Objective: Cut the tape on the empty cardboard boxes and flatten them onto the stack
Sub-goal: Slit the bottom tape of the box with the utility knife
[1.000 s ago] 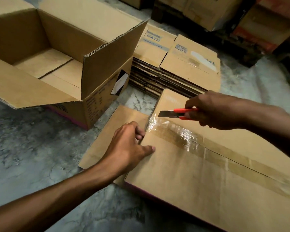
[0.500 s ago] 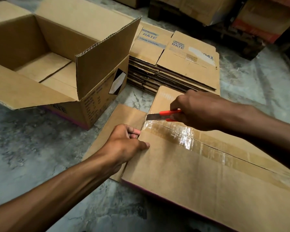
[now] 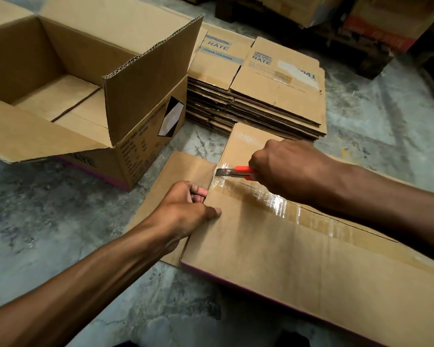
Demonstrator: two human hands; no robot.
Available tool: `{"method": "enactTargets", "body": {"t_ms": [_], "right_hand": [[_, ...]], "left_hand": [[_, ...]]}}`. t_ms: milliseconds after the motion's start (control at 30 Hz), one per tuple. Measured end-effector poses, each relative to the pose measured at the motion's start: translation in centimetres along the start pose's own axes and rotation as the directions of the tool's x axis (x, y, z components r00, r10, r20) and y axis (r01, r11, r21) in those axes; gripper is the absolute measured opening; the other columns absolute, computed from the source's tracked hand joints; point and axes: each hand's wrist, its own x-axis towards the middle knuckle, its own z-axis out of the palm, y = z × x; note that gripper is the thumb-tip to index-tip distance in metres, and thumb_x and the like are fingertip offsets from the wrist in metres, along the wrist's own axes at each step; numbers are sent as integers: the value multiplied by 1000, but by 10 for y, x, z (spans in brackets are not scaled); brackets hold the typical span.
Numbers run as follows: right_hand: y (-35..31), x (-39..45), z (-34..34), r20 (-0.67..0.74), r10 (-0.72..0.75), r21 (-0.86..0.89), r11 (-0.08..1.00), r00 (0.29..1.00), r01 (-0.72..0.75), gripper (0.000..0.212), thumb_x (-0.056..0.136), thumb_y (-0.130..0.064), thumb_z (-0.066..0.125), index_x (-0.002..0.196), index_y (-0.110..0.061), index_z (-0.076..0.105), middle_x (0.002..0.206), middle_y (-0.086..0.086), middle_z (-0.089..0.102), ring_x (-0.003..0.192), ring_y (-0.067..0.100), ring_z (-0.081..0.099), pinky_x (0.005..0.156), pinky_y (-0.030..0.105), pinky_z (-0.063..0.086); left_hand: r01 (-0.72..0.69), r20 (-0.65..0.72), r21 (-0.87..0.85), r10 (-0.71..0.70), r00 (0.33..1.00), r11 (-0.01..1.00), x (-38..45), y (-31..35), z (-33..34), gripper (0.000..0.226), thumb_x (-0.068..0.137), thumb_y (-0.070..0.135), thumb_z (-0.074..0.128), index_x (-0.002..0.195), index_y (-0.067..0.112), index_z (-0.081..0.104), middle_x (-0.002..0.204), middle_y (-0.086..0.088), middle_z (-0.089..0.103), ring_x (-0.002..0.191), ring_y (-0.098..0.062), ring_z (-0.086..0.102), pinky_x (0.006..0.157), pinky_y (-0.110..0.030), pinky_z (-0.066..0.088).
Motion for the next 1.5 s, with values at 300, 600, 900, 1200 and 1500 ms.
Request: {"method": "enactTargets", "body": {"t_ms": [300,600,900,1200,1500], "right_hand": [[15,-24,17,44,21,-25,999,999,-20,17,98,-23,45,100,-15,60,62,-5,35,50,9,33,44,24,21],[29,-37,29,13,48,-36,998,999,-47,20,98,-29,44,103,-19,60,58,-7,35,48,9,32,43,23,21],[23,-8,24,-89,40,-53,998,995,-45,20,98,-27,46,98,-14,61,57,-6,33,46,8,29,43,25,15],[44,-55,45,74,129,-153,981,989,-117,21,99,-24,39,111,-19,55,60,-7,25,48,9,23,44,25,14],[59,-84,50,102,172,-245,959,980,-143,23,99,-18,39,118,-17,52,75,0,51,52,18,34,43,26,17]], "left_hand": [[-4,-6,47,5,1000,999,3,0,0,33,74,-4,75,86,15,51,73,1,45,59,-7,49,44,-13,43],[-2,-11,94,4,1000,996,4,9,-3,30,74,-4,73,89,12,52,72,1,48,61,-8,51,41,-9,43],[21,-73,221,-5,997,975,12,37,-20,25,78,0,71,89,13,53,78,0,55,69,-7,53,54,-18,39],[-31,-110,294,66,992,955,14,26,-17,32,81,5,70,105,12,51,80,1,53,71,-10,52,55,-26,40],[-394,77,791,563,823,468,13,22,20,48,85,9,60,125,29,44,141,1,34,133,-17,24,106,-34,21]]}}
